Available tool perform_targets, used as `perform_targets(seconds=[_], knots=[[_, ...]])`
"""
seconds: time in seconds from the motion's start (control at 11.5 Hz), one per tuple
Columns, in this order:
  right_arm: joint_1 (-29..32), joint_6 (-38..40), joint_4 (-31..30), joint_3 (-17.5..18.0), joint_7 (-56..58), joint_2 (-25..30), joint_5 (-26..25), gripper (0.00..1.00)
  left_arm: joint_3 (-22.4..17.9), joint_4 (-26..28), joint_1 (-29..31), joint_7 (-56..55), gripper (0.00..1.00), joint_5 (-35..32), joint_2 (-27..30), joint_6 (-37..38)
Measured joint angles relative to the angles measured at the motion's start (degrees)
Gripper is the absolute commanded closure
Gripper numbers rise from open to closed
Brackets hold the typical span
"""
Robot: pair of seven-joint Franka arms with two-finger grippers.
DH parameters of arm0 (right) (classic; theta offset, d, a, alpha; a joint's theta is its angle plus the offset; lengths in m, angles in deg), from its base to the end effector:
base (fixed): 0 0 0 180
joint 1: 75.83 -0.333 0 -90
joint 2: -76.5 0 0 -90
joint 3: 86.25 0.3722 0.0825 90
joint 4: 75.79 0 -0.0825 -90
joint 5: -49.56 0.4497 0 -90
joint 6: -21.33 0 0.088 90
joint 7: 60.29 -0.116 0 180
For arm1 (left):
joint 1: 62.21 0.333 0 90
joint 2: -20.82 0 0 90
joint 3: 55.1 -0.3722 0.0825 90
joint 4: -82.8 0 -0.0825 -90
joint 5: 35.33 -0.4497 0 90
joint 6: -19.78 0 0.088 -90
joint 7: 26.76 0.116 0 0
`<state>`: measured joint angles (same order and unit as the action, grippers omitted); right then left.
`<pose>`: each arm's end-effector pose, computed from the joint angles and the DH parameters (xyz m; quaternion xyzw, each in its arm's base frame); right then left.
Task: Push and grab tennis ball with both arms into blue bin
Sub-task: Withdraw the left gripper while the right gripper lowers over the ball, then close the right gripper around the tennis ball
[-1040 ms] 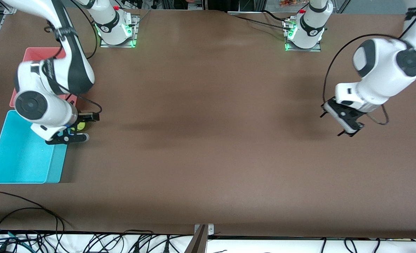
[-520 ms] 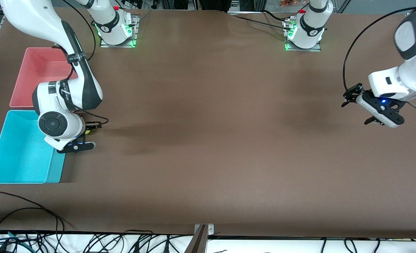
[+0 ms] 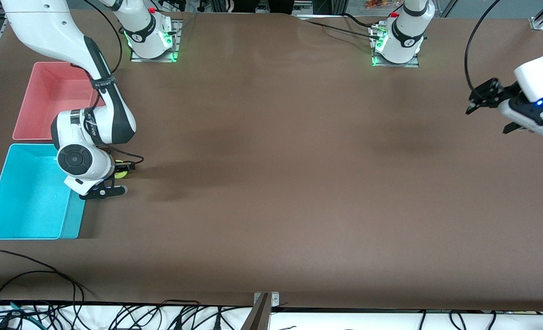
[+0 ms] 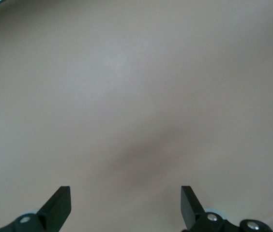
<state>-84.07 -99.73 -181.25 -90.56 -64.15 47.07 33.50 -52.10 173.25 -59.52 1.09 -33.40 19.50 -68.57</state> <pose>0.6903 0.0352 0.2270 0.9804 0.0890 -0.1105 0.1367 0.6240 -0.0070 0.6508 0.9694 -0.2431 -0.0248 0.0240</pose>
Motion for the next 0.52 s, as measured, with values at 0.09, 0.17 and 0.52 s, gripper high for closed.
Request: perform_targets(seconds=[0.09,0.17,0.52], knots=[[0.2,-0.8,-0.5,-0.1,0.0,-0.2,0.0,0.00,-0.1,-2.2,0.0,-1.5,0.00,-1.1,0.1,3.5],[0.6,-2.1,-1.2,-0.1,0.0,-0.4,0.0,0.00,-0.1,-4.4,0.1,-4.0,0.00,-2.1,0.1,6.9],[1.1,-6.4,-4.5,-0.1,-1.5,-1.6,0.1,0.00,0.4,-8.1,-0.3,-11.1,0.00,-2.6,0.1,12.1]])
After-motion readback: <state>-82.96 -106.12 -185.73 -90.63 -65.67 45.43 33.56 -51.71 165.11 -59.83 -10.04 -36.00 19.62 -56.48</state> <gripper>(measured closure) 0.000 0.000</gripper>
